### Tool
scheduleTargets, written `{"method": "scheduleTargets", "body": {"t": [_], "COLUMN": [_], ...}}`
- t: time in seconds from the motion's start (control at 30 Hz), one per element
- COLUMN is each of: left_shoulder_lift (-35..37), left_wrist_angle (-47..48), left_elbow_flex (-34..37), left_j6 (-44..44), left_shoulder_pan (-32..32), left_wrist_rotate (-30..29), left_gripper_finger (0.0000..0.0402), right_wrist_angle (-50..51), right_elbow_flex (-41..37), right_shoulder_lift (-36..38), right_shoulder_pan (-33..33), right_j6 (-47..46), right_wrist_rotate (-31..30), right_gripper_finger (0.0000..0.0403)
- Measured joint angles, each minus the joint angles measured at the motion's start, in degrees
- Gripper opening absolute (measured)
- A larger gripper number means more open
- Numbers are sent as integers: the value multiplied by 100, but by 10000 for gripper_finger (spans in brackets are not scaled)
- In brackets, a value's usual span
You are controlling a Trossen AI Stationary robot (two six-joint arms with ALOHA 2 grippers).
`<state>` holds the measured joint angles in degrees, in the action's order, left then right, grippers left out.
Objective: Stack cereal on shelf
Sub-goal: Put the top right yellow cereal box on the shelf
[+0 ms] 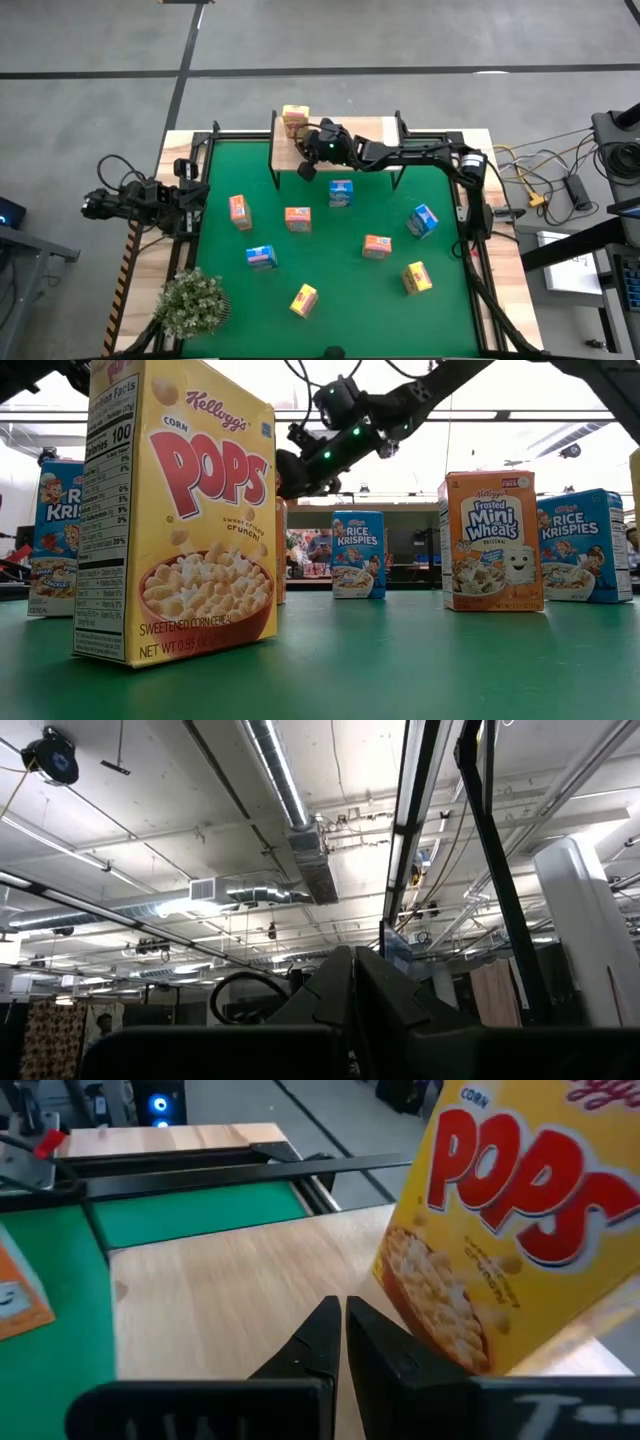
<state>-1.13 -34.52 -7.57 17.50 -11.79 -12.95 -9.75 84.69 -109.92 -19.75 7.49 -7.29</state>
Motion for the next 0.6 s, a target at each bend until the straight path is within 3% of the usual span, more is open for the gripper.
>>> {"method": "scheduleTargets", "body": {"t": [0.3,0.6], "left_shoulder_lift": [-2,-2], "left_wrist_angle": [-1,22], "left_elbow_flex": [0,0], "left_j6": [0,0], "left_shoulder_pan": [4,4], "left_wrist_rotate": [0,0], "left_gripper_finger": [0,0], "right_wrist_angle": [-90,-84], "right_elbow_flex": [586,657], "right_shoulder_lift": [-552,-519], "right_shoulder_pan": [-110,-241], "right_j6": [311,316], "right_wrist_rotate": [-21,-69], "right_gripper_finger": [12,12]}}
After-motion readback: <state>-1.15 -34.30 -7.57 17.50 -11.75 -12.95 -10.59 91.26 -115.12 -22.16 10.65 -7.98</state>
